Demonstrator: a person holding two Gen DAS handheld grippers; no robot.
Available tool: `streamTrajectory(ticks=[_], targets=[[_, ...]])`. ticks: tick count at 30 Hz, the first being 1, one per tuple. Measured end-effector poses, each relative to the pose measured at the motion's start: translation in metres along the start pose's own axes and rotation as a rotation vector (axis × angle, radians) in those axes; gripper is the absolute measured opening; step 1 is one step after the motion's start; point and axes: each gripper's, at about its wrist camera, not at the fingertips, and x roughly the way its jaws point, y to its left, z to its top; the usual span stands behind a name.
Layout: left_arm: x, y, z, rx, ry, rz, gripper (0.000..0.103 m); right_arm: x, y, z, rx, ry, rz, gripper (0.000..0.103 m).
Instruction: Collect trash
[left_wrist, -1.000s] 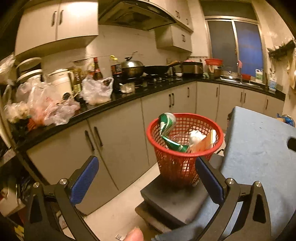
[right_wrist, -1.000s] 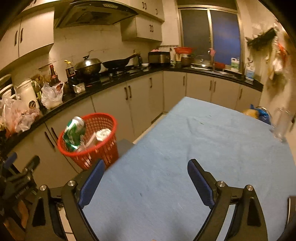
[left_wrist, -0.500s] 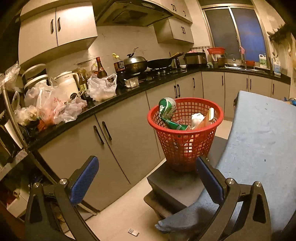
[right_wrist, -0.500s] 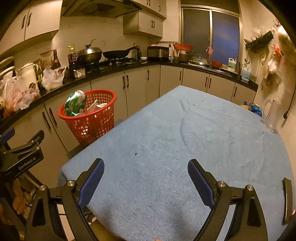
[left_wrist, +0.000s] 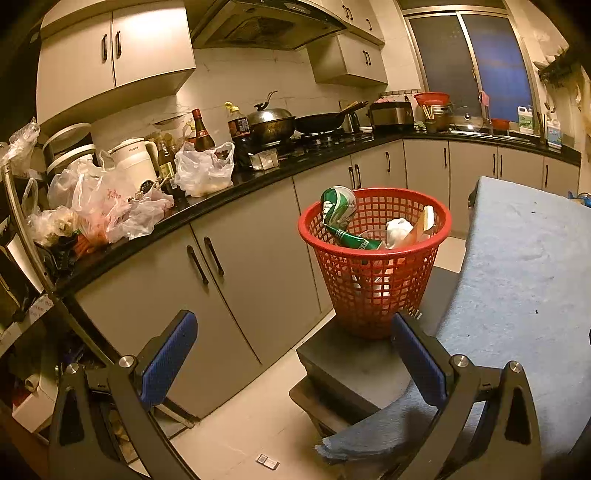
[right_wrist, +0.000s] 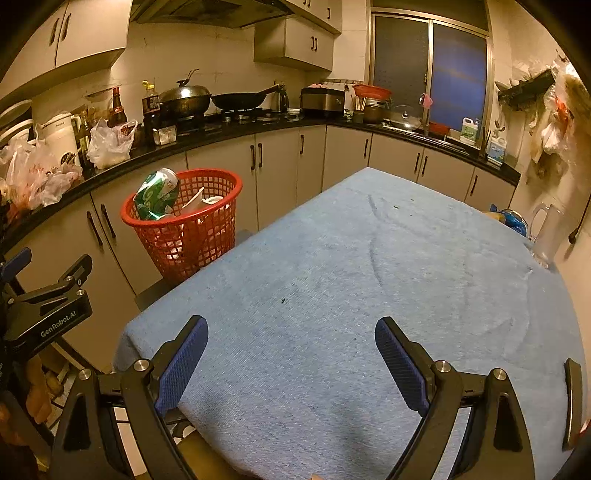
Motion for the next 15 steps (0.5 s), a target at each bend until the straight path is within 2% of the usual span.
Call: streamTrajectory(ticks=[15], targets=[[0.01,0.002,-0.006,-0.003,0.014,-0.014,0.103,0.009,0.01,-0.002,-0.017,0.029,-0.008,0.095]])
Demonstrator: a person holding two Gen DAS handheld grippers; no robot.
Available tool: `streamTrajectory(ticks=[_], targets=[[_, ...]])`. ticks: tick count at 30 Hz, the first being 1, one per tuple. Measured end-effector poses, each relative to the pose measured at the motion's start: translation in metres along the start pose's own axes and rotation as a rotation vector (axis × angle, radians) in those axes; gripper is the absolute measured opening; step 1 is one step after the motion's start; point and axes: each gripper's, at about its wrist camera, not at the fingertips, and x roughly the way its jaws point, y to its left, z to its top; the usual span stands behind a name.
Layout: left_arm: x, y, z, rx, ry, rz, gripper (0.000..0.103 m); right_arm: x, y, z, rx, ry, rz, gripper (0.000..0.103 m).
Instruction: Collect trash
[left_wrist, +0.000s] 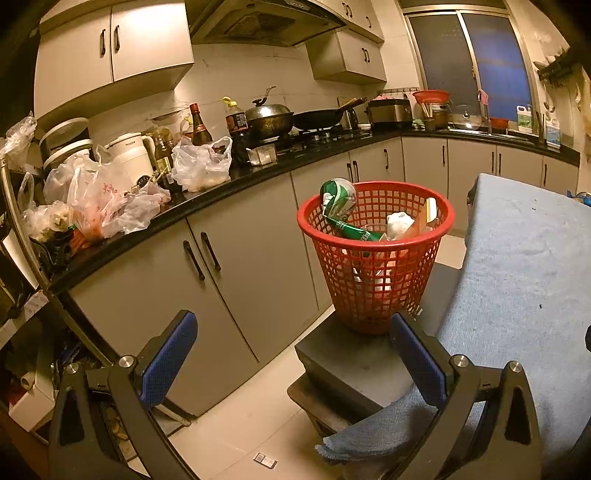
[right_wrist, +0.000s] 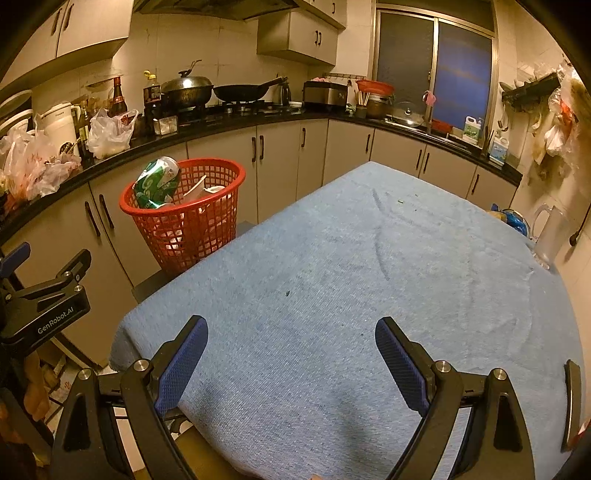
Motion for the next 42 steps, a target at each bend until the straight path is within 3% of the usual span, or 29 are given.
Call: streamTrajectory(ticks=[42], targets=[[-0.0068,-0.0065,-0.0059,0.005,-0.016,-0.016,0.103,0.0051,0.0025,-0.0039,0.006,0.009,-0.012,0.095]])
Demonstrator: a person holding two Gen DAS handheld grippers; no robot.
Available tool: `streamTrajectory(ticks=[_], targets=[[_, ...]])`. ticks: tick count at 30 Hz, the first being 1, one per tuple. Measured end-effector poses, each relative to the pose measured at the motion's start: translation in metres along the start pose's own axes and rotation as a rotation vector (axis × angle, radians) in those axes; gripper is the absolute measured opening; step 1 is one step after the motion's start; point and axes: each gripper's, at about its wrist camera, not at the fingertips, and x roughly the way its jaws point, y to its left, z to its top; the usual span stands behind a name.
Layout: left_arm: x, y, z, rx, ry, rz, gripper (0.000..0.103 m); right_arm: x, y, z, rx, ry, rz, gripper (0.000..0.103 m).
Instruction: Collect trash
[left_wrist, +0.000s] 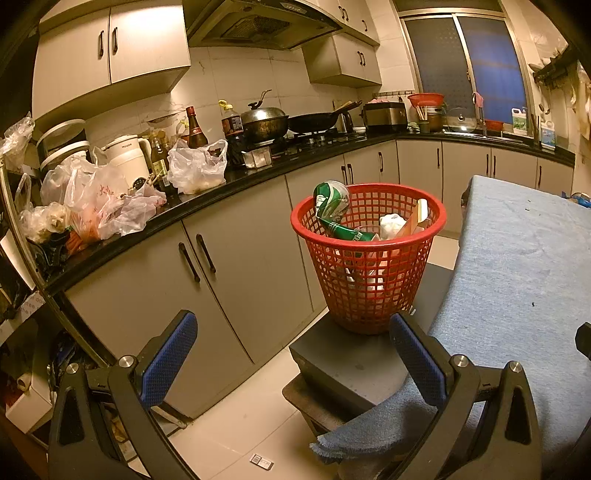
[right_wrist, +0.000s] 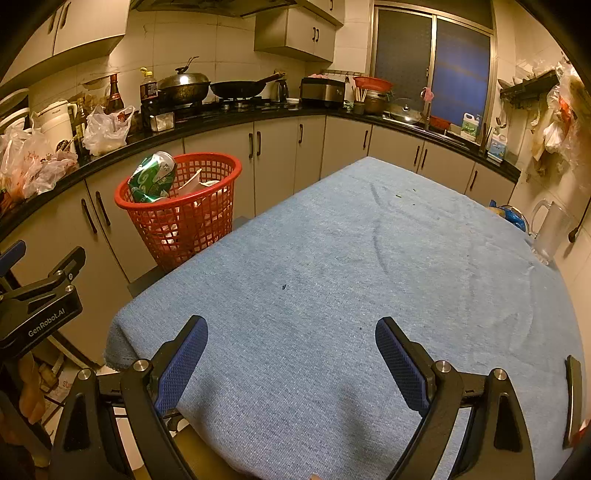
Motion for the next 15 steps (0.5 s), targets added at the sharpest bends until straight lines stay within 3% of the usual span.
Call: streamTrajectory(ticks=[15], targets=[[-0.0046,-0.0038,0.0017,0.005,0.0,-0.007,0.103,-0.0027,0.0029,-0.0026,0.016,0.001,-0.003,0.095]])
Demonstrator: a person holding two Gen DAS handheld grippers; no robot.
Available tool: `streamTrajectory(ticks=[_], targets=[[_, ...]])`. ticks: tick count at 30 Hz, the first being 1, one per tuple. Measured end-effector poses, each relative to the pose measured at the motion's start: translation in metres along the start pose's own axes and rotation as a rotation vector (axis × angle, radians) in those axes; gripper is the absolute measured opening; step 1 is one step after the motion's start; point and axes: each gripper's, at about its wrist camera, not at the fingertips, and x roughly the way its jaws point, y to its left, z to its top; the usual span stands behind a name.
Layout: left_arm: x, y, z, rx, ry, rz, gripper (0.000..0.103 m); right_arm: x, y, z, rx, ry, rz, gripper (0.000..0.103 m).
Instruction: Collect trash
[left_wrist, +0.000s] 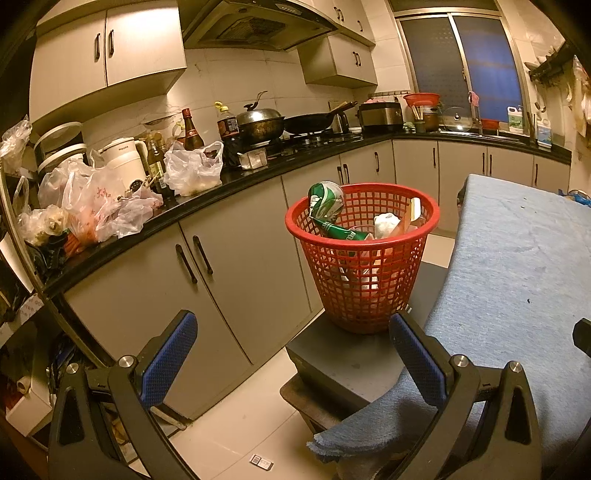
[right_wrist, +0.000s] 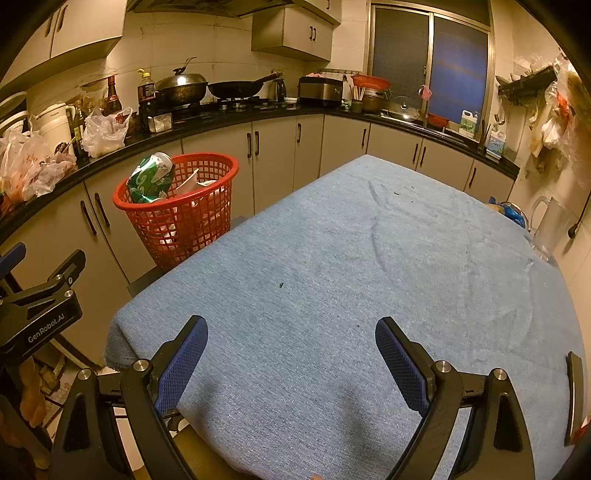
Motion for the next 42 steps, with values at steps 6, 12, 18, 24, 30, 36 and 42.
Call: streamTrajectory(ticks=[6,12,18,24,30,36,42], targets=[[-0.001,-0.0012,0.0007,-0.003,-0.001,0.0,0.103,0.0,-0.0011,-0.0005,-0.002,0.002,0.001,0.095],[-0.0009,-0.0015,0.0002,0.002,0.0,-0.001,0.103,0.0001,-0.0011,-0.0007,0.0,0.003,0.0,0.095],[-0.0029,-0.0062,0.0012,0.007,0.001,-0.008,0.103,0.0009,-0.0026,-0.0029,0.004,0.007,-0.001,0.095],[-0.0018,-0.0063,-0.0007,0.009,0.002,-0.009,0.103,-0.0003,-0.0027,-0.0041,0.011,0.003,0.001,0.095],[-0.001,-0.005,-0.0014,0.003,0.002,-0.008,0.103,-0.0029,-0.0042,-0.005,0.016,0.0,-0.002,0.095],[-0.0016,-0.0044,-0.0018,0.005,-0.002,-0.008,0.103,-0.0042,-0.0059,-0.0067,0.022,0.002,-0.004,0.095],[-0.0061,-0.0059,-0.0025,0.012,-0.009,-0.01,0.103,-0.0069,-0.0077,-0.0067,0.025,-0.002,-0.003,0.095]])
